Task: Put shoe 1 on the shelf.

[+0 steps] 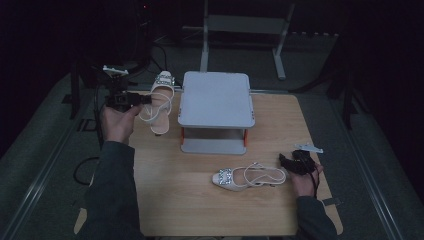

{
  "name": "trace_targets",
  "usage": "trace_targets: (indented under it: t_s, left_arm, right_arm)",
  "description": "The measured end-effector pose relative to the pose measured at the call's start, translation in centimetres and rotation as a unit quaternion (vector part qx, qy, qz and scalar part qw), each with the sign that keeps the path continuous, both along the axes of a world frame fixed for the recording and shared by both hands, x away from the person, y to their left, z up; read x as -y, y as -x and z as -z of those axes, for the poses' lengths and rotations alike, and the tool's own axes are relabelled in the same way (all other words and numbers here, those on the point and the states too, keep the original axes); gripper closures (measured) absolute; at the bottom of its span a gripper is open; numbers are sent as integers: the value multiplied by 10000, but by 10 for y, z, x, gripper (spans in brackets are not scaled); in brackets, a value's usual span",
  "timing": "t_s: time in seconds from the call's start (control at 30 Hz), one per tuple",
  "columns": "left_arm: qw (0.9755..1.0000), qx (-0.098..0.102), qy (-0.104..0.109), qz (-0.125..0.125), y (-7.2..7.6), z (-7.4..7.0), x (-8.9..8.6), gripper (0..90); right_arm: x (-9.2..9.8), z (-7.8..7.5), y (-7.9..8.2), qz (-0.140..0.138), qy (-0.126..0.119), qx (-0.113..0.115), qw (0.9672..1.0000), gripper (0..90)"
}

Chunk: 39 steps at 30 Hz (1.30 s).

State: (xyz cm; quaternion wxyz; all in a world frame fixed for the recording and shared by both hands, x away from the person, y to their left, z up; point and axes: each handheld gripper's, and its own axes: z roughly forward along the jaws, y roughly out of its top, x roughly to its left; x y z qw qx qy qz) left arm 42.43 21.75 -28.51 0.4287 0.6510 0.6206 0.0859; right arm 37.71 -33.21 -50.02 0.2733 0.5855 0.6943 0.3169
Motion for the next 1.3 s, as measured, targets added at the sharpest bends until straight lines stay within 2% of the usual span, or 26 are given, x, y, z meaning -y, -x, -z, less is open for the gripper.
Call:
trace_targets:
  t_s: [0.4, 0.67, 0.83, 1.17, 1.3]
  left_arm:
    - [9998, 89, 168, 74, -12, -15, 19, 835]
    - [9992, 167, 337, 127, -25, -29, 38, 835]
    - [9984, 125, 489, 247, -36, -25, 53, 835]
    - [9982, -63, 521, 296, -63, -15, 81, 834]
    - [9972, -172, 633, 352, -73, -11, 89, 834]
  right_arm:
    - [0, 0, 0, 5, -9, -5, 10000, 386]
    - [0, 0, 0, 4, 2, -9, 10000, 386]
    - [0, 0, 0, -2, -3, -13, 10000, 386]
    - [1, 0, -1, -7, -36, -8, 10000, 386]
    - [2, 0, -1, -5, -45, 2, 10000, 386]
